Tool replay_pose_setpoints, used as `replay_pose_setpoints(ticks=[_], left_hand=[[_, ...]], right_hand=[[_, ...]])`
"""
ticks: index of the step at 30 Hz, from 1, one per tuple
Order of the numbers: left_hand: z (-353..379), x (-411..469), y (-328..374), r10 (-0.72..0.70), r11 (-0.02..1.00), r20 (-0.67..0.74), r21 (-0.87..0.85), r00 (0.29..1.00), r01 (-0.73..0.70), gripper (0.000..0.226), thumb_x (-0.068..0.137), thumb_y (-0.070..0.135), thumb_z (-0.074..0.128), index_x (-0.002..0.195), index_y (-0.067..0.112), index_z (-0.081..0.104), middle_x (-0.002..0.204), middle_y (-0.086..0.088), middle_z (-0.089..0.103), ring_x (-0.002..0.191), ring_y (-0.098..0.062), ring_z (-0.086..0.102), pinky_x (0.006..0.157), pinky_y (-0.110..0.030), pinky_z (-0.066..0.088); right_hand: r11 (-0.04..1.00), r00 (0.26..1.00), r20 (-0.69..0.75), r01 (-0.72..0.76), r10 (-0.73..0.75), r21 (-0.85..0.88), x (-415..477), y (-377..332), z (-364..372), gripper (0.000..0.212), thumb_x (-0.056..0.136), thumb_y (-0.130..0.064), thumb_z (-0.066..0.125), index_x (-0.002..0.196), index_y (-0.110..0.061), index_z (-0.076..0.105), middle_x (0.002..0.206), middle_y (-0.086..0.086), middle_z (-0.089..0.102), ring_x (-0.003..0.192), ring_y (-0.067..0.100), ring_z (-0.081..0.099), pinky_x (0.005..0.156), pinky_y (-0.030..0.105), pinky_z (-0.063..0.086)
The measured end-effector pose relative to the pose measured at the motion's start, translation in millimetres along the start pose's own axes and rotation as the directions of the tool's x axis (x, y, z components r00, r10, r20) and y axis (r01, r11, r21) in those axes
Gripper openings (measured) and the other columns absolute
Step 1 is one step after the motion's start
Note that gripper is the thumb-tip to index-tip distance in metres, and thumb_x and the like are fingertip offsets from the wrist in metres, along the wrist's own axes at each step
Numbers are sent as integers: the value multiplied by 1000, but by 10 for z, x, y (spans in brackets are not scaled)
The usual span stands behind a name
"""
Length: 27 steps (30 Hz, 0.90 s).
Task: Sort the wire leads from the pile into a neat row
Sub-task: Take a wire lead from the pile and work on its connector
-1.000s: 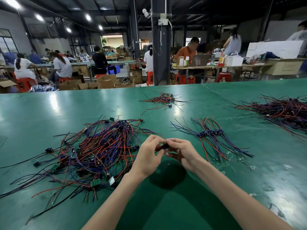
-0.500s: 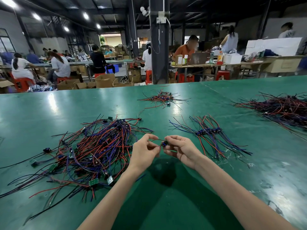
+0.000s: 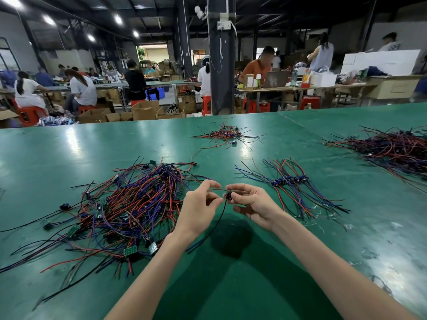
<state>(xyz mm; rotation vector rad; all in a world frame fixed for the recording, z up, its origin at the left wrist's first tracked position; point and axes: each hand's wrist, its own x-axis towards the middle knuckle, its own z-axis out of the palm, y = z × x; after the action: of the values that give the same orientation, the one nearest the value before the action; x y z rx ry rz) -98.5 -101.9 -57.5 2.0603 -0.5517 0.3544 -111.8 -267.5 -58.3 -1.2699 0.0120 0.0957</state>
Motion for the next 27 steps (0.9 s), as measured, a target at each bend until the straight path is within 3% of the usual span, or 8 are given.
replay_pose_setpoints(ticks=[6,10,14,17,20,23,25,27], left_hand=[[-17,24,-38,-73,995,-13,-73,997,72,31,88,4,62,118,13,64,97,-1,70,81,-8,68,80,-27,57],[-27,44,-36,-52,991,-125,-125,991,37,23,88,7,64,111,10,68,90,5,70,76,-3,68,78,-22,55],[-37,60,-42,-76,972,-185,-232,980,32,19,88,5,64,105,12,70,87,5,71,80,-15,69,79,-37,58],[-36,66,-42,-102,955,-188,-294,977,43,21,88,2,63,102,17,69,86,4,70,78,-18,67,80,-42,57],[-24,77,-51,-125,944,-159,-323,979,69,26,89,2,61,109,19,62,88,1,69,77,-16,67,78,-37,58],[9,80,-33,-245,883,-20,-417,969,215,31,92,8,59,119,13,44,92,-11,69,72,-19,67,73,-35,58],[52,56,-20,-284,863,88,-411,955,294,31,89,11,63,113,8,43,87,-15,69,66,-21,64,75,-41,56],[83,22,13,-231,924,134,-279,964,261,20,86,8,68,98,10,52,79,-12,69,65,-21,64,73,-39,55]], right_hand=[[999,999,33,22,-23,25,-15,-33,-31,24,84,6,60,98,-11,67,81,2,73,71,8,67,63,21,50],[1000,996,82,18,-17,-2,-23,-24,-8,22,84,5,60,99,-9,67,82,4,72,72,10,68,63,20,54],[993,987,155,-51,34,103,-31,-23,27,22,81,6,60,102,0,61,80,15,69,72,25,71,65,29,59],[996,980,197,-49,35,69,-47,-39,40,31,73,-2,64,104,-1,58,78,14,71,69,22,70,61,28,58],[999,991,137,-5,-2,47,-33,-33,35,28,72,-4,66,100,-4,61,81,11,72,64,13,67,60,24,57],[995,999,17,42,-43,86,2,-34,14,16,81,4,62,94,-4,62,79,12,71,59,10,63,57,21,55],[986,998,-41,45,-39,157,23,-34,-9,11,85,9,58,90,-1,61,75,12,68,56,11,63,59,21,57],[982,998,-59,34,-24,188,38,-24,-19,10,85,9,58,87,0,61,71,10,68,55,13,63,62,23,58]])
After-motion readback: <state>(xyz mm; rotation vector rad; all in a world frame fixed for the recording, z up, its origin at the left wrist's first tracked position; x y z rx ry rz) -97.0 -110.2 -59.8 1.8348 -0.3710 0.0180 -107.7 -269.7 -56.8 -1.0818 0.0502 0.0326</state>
